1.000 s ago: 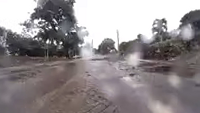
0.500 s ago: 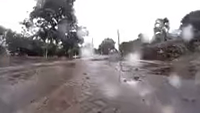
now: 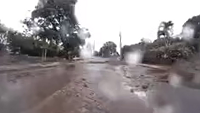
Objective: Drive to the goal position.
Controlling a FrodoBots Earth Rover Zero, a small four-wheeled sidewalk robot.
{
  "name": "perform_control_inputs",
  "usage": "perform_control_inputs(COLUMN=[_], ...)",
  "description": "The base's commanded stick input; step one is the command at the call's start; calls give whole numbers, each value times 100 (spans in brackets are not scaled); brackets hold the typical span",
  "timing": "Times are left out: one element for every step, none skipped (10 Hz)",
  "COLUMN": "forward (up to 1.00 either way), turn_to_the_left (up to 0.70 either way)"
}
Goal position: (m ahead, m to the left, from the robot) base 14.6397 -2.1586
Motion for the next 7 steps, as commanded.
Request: perform_control_inputs(forward=[85, 85, 85, 85, 85, 85, 85], turn_to_the_left=[0, 0, 0, 0, 0, 0, 0])
